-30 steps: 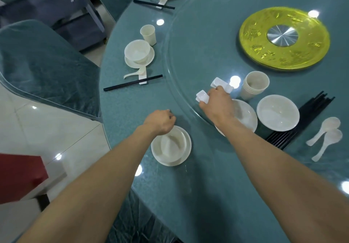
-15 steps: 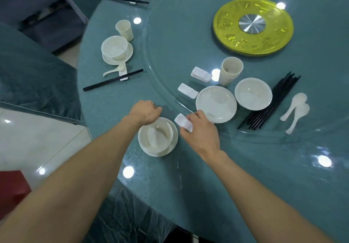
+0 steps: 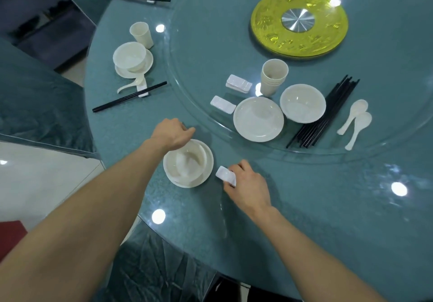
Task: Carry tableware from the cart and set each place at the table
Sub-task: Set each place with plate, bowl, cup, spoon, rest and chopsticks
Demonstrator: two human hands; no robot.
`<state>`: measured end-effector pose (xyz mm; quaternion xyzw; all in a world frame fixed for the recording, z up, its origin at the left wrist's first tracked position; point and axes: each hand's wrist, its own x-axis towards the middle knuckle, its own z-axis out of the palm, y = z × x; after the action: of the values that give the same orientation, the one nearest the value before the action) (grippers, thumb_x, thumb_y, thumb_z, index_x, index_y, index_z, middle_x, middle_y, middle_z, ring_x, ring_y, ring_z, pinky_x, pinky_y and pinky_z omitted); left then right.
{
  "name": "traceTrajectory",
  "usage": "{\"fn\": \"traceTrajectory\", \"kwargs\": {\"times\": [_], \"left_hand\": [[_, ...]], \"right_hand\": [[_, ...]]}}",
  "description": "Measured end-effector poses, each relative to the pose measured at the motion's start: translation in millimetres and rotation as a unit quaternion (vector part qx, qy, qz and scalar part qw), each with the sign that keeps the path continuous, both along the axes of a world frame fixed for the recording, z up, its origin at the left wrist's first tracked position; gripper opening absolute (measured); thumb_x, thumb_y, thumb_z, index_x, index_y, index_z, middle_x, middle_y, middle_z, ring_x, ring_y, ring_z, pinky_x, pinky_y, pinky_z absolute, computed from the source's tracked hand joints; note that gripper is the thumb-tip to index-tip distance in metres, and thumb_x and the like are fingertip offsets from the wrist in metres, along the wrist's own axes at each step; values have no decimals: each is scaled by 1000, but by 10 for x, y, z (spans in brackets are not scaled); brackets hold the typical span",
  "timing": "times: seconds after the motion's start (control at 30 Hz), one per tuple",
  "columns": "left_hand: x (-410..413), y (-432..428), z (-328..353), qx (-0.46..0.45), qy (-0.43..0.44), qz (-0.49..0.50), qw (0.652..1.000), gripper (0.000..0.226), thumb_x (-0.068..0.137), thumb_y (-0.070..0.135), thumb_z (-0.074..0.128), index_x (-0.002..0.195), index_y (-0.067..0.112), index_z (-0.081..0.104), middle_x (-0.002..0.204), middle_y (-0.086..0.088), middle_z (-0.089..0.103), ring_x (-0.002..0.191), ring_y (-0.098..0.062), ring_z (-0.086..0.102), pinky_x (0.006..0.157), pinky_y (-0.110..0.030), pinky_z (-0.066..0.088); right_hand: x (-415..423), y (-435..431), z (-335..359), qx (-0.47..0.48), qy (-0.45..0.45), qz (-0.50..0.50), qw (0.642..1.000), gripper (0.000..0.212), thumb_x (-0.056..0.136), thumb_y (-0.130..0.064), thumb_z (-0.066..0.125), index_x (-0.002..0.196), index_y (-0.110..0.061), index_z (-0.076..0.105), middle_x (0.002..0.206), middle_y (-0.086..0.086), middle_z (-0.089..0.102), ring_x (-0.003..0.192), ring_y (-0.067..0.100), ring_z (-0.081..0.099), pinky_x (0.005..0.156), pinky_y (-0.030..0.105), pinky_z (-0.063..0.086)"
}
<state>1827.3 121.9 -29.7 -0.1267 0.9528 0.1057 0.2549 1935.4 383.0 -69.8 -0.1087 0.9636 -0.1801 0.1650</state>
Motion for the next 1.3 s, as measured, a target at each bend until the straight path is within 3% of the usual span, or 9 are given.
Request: {"fn": "traceTrajectory", "kwargs": {"times": [0.1,0.23,0.33,0.47,0.67,0.83,1.1,1.2,1.3], "left_hand": [[-9,6,-12,6,6,8,1000,57,81,56,41,69,6,66,88,6,56,81,-31,69,76,-40,60],[-8,-12,-48,2,28,14,1000,52,95,46,47,70,4,65,80,-9,72,76,-34,66,72,-41,57],[40,-5,-92,-2,44,14,999,51,94,51,45,77,11,72,97,-11,78,78,-31,67,72,-39,58],[112,123,-48,22,83,26,996,38,92,58,53,108,36,81,118,6,78,105,-28,71,88,-37,58],[117,484,142,56,160,-11,985,36,96,54,61,123,36,77,154,12,58,136,-22,59,108,-39,48],[163,721,223,56,187,-25,980,40,96,54,62,127,34,76,154,14,57,138,-18,57,112,-40,46],[130,1017,287,55,209,-31,976,37,94,54,65,124,35,76,150,14,60,138,-13,55,110,-37,46],[103,1150,292,61,210,-30,975,36,94,53,65,122,34,77,149,13,62,136,-14,56,107,-37,48],[95,1267,285,66,220,-25,973,35,93,52,67,121,34,77,146,14,63,134,-13,57,105,-35,47]], "right_hand": [[-8,12,58,11,-11,7,1000,37,94,-50,64,117,-21,60,118,-2,52,78,31,65,68,40,51],[2,110,141,-15,-9,-24,1000,50,93,-57,60,125,-18,60,123,-3,52,82,33,65,75,44,55],[-33,289,163,-39,-4,-62,997,54,93,-59,59,129,-19,60,126,-4,52,87,34,66,79,45,55],[-179,590,152,-67,29,-119,990,48,96,-55,60,127,-19,64,123,-5,57,95,30,69,81,45,56],[-495,986,189,-101,45,-229,967,33,99,-40,62,125,-20,66,120,-1,63,99,26,67,87,41,55],[-777,1282,220,-121,63,-344,929,18,99,-31,62,110,-16,62,105,4,69,92,29,66,81,42,55],[-1162,1530,212,-135,21,-413,900,26,102,-28,64,109,-3,59,99,15,68,91,37,66,71,35,46],[-1149,1582,226,-139,0,-410,901,22,99,-24,66,99,-2,61,80,4,60,78,31,60,68,32,45],[-1130,1632,252,-137,-31,-408,902,30,91,-25,68,76,2,65,60,7,61,67,31,68,55,30,46]]}}
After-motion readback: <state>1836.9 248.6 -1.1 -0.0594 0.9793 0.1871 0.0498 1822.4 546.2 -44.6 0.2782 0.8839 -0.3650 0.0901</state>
